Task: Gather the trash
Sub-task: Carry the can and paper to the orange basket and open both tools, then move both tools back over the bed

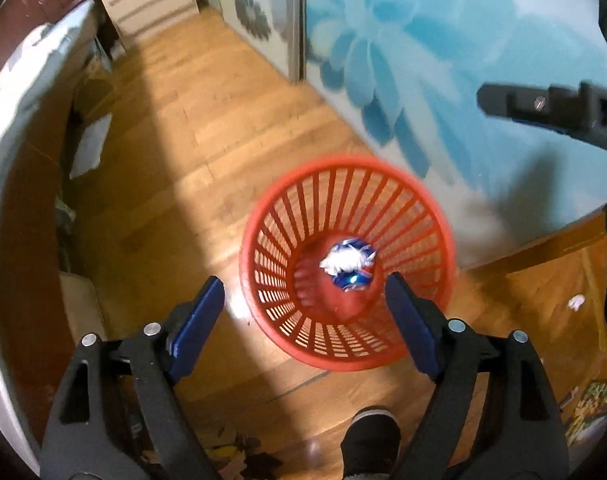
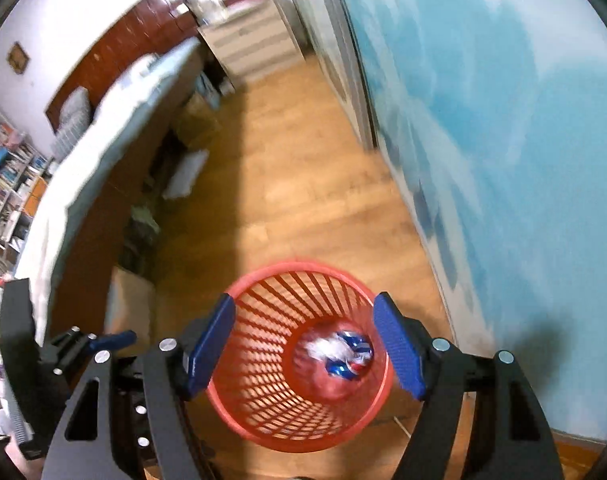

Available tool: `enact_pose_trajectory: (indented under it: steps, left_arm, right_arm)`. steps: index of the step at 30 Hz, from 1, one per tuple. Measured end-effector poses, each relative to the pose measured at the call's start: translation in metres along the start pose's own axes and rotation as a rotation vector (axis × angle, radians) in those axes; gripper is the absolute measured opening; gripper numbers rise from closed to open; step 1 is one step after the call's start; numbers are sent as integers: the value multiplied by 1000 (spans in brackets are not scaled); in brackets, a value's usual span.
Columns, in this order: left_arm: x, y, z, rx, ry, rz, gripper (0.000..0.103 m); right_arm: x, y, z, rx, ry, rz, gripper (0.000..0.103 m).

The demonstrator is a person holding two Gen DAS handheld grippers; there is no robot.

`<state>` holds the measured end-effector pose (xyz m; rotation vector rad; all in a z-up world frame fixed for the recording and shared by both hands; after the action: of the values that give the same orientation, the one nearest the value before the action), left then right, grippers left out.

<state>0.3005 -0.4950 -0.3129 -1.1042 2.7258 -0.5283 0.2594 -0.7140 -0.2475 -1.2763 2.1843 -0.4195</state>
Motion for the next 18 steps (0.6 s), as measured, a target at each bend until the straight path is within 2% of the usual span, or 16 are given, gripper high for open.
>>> enact_pose_trajectory:
  steps: [4, 8, 11, 13, 15, 18]
  left_arm:
    - [-14, -3, -72, 111, -7, -23, 82]
    - [-50, 16, -167, 244, -65, -76, 82]
    - [-95, 58, -261, 358, -132, -131, 88]
    - [-123, 87, -305, 413, -177, -177, 92]
    - [-154, 125, -345, 451, -224, -245, 93]
    - [-197, 192, -380, 447, -342, -359, 93]
  right_arm:
    - [-47, -35, -84, 130, -29, -60, 72]
    - [-117, -50, -189, 287, -63, -122, 73]
    - [-178, -33, -255, 383, -110, -211, 80]
    - [-212, -17, -278, 406, -149, -241, 82]
    - [-253, 10, -289, 392, -214, -253, 82]
    - [-295, 48, -283, 345, -271, -274, 82]
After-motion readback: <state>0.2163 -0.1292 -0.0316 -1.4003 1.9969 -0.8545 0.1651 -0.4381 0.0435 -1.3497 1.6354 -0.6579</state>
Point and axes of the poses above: each gripper's, at about its wrist camera, not at the fingertips, and z roughly the way its jaws point, x to its right, y to its underside, the point moved 9 cm from there along z, roughly the way its jaws point
